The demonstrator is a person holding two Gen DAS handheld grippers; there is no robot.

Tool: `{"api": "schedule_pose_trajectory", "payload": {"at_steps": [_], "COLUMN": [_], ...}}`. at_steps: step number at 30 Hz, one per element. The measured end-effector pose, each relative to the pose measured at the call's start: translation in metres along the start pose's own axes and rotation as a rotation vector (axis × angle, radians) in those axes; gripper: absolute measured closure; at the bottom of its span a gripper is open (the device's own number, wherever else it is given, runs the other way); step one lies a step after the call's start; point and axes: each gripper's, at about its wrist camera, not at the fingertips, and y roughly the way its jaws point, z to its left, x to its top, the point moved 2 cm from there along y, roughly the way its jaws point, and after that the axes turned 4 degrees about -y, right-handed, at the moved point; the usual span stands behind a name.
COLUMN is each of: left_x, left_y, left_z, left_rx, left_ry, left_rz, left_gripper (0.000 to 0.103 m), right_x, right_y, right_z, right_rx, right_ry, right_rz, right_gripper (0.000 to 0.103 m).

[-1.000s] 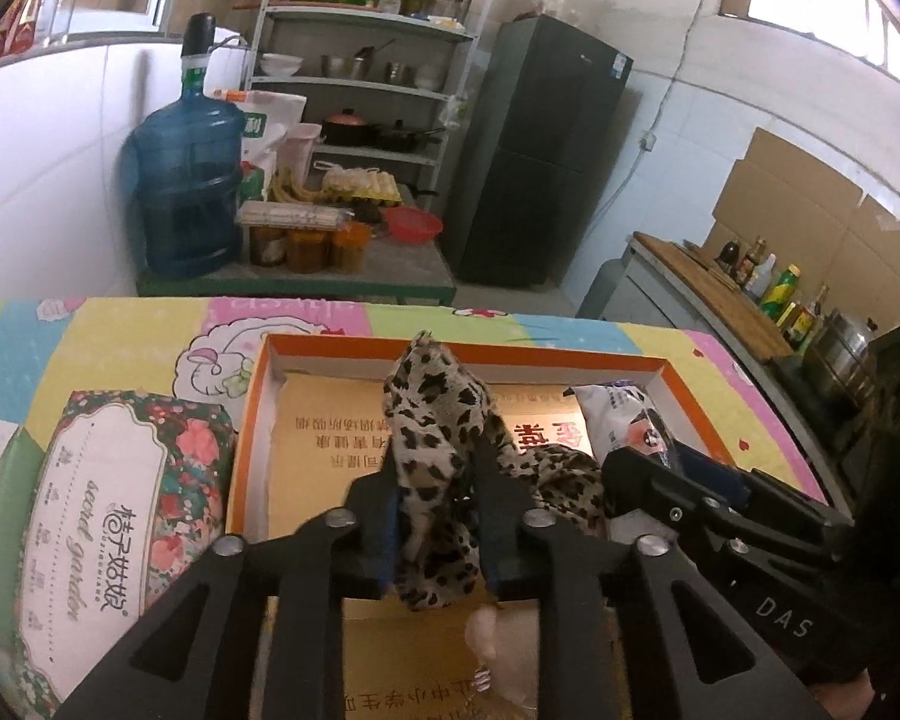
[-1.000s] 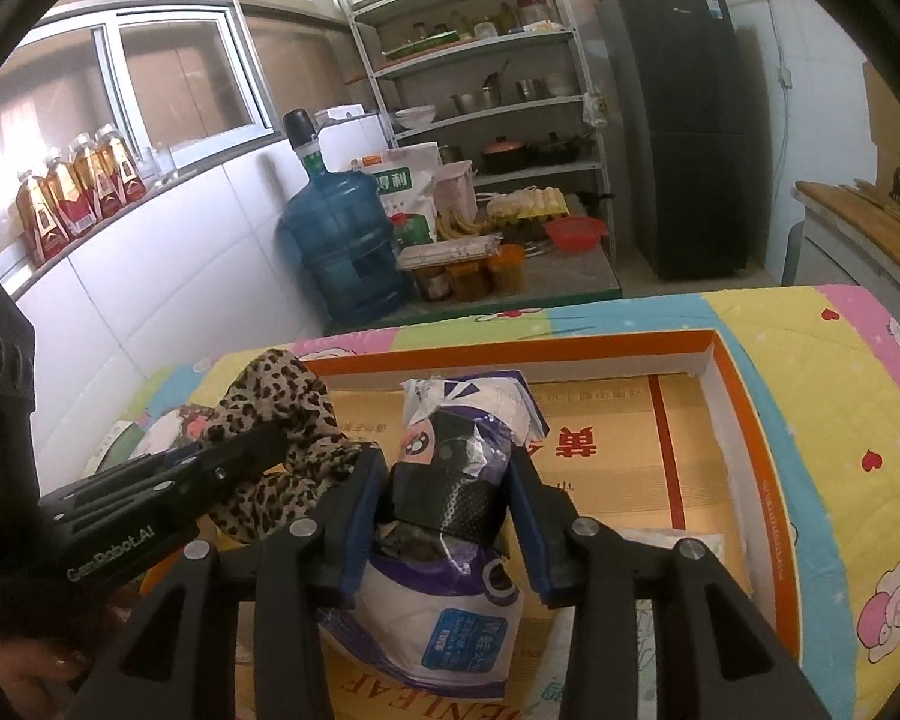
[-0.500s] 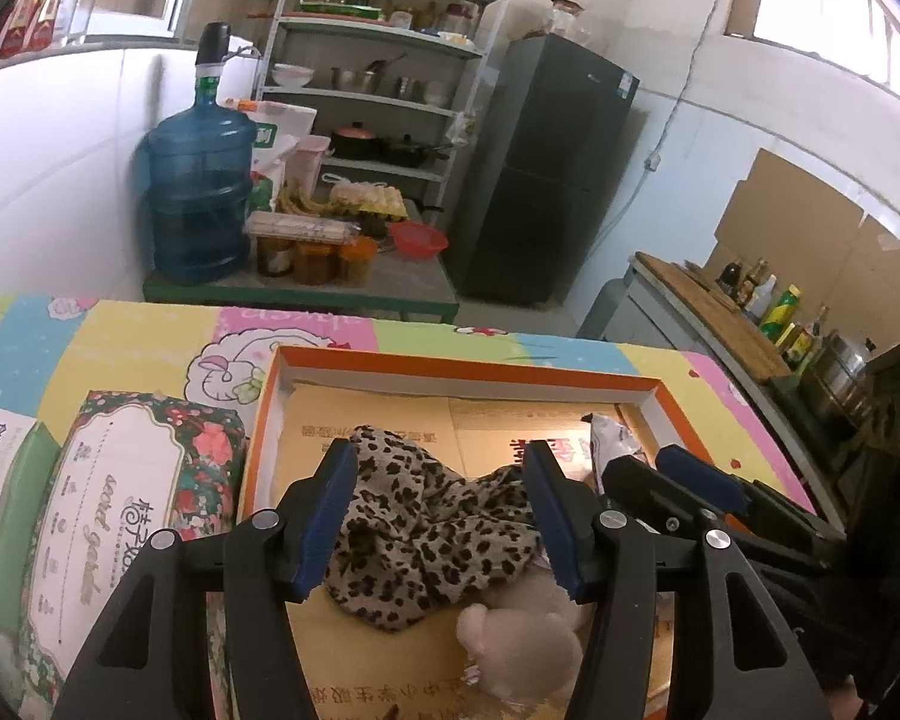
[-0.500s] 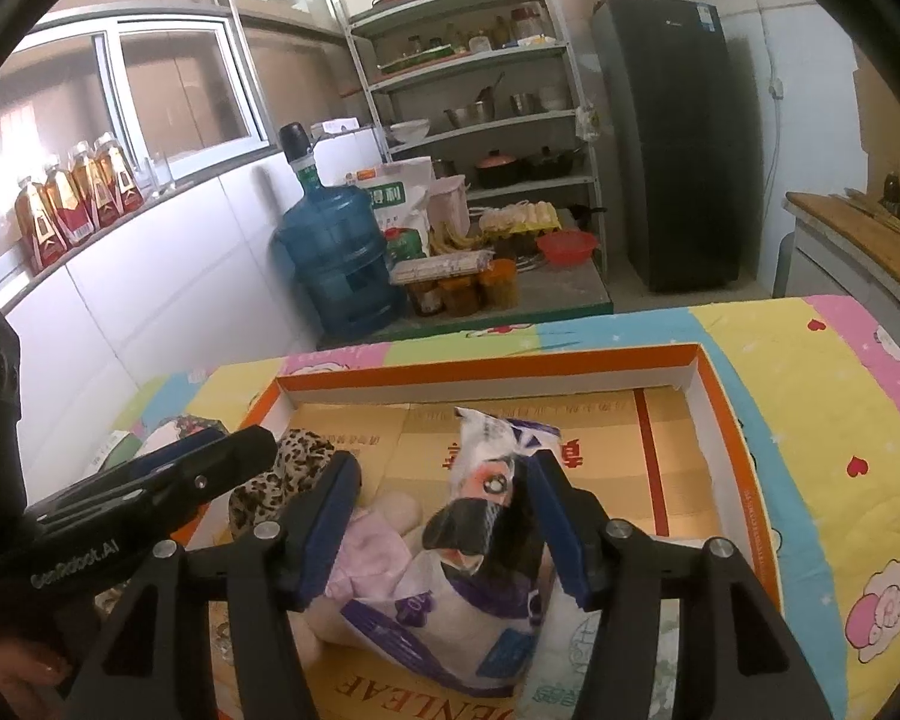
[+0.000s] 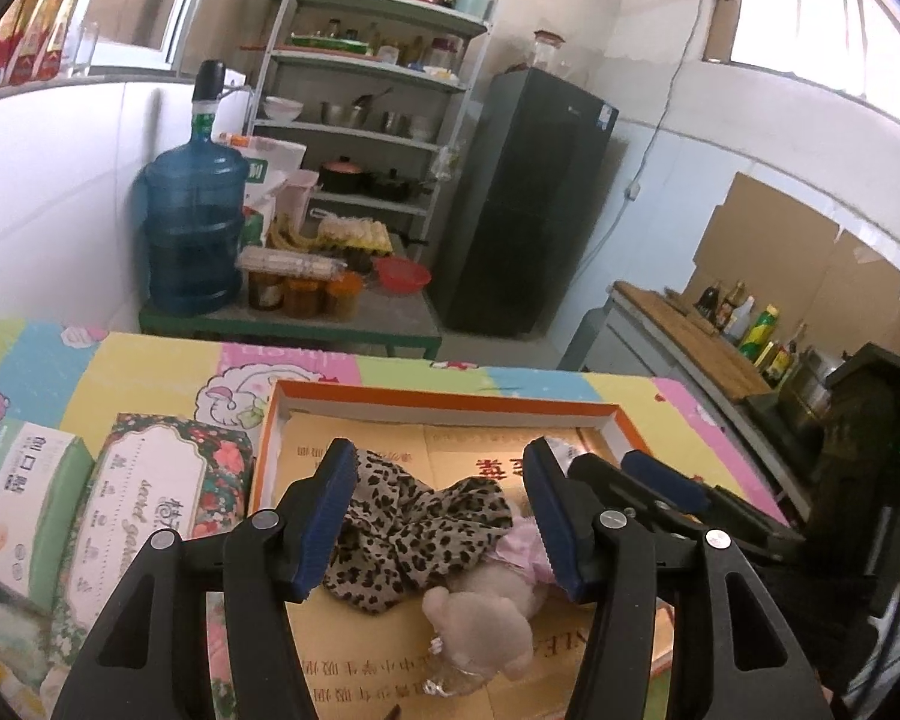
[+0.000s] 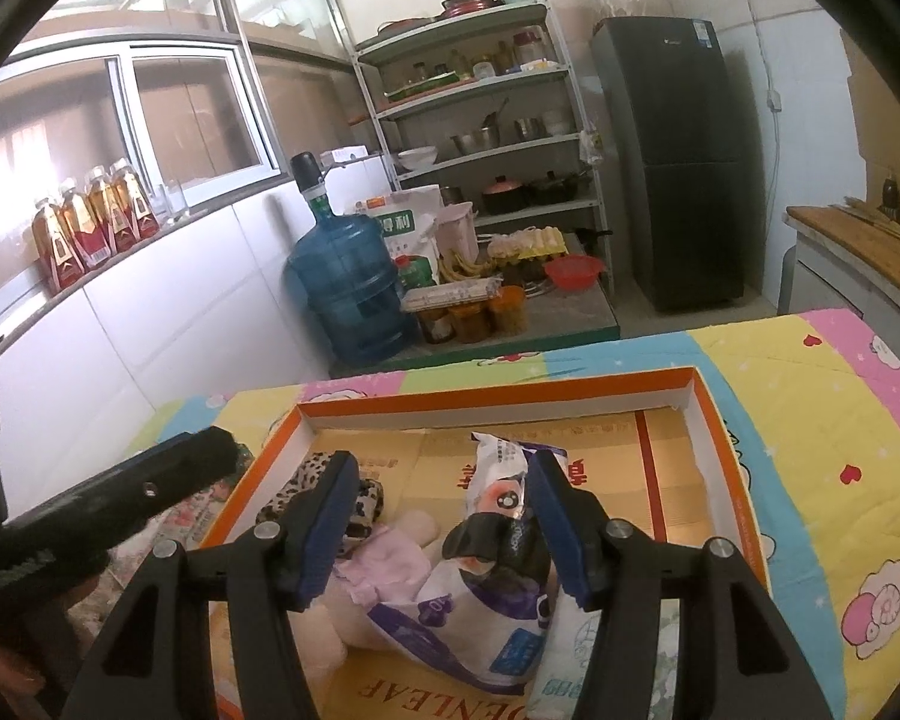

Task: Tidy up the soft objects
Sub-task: 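Lower the leopard cloth and snack bag into the box and open both tools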

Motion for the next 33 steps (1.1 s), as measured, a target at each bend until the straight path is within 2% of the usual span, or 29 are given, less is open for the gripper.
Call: {"api": "schedule_pose_trajectory", "payload": {"at_steps": [14,33], "left_x": [-0.004,-0.017], "left_y": [-0.067,-0.148], "left_z": [0.008,0.069], "left_rx": [-0.017,0.017], "left_ry": [0.042,0.033], "left_rz": [-0.096,-0.168], "left_gripper": [0.044,0.044], "right_x": [0.004,-0.009], "right_y": [-0.047,-0.076], "right_z": [0.04,0.124], "right_rx": [0.014,0.054], "right_ry": [-0.015,-0.068], "right_rz": [-0.065,-0.098], "right_gripper": [0.044,0.044]}}
